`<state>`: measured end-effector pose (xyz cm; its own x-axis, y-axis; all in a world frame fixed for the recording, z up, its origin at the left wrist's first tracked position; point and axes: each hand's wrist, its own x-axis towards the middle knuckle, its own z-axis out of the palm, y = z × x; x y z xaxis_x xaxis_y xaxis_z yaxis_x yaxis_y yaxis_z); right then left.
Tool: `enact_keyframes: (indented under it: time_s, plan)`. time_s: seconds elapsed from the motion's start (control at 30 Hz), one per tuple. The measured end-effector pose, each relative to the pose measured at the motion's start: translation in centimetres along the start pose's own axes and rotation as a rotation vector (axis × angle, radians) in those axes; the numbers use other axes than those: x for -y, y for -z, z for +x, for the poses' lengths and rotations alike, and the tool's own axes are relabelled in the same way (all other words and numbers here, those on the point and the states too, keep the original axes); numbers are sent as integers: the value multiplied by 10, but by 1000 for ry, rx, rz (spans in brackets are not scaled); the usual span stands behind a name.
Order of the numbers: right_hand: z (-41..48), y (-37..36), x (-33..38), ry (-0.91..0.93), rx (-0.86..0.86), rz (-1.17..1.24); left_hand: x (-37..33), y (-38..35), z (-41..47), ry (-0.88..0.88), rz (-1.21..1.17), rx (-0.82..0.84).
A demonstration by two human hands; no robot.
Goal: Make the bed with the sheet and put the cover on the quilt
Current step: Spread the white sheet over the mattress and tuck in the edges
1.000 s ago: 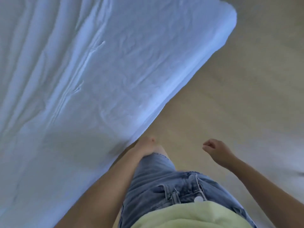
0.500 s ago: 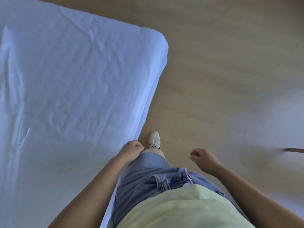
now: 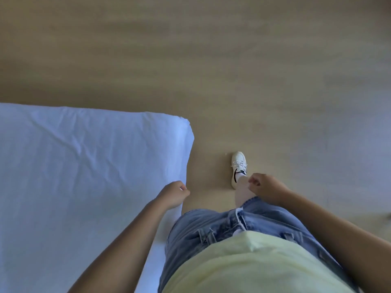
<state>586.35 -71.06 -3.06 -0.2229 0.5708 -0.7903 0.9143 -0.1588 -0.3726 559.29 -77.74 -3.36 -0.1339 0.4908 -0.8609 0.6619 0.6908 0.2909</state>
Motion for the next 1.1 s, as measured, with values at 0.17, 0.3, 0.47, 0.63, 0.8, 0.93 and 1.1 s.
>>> enact_keyframes:
  time_s: [0.17, 0.3, 0.47, 0.63, 0.8, 0.93, 1.1]
  plan:
    - [79, 124, 18, 25, 34, -93, -102, 52, 44, -7, -86, -22]
    - [128, 200, 58, 64, 98, -187, -146, 102, 73, 14, -190, -62]
    - [204, 263, 123, 108, 127, -240, -168, 167, 124, 60, -250, -92]
    - [296, 321, 229, 142, 172, -361, -161, 278, 191, 128, -333, -129]
    - [362, 368, 332, 189, 157, -391, -158, 393, 229, 156, -454, -187]
    - [418, 380, 439, 262, 159, -419, -146, 475, 265, 198, -584, -223]
    - [486, 372, 562, 422, 318, -705, -116, 530, 291, 279, -834, -178]
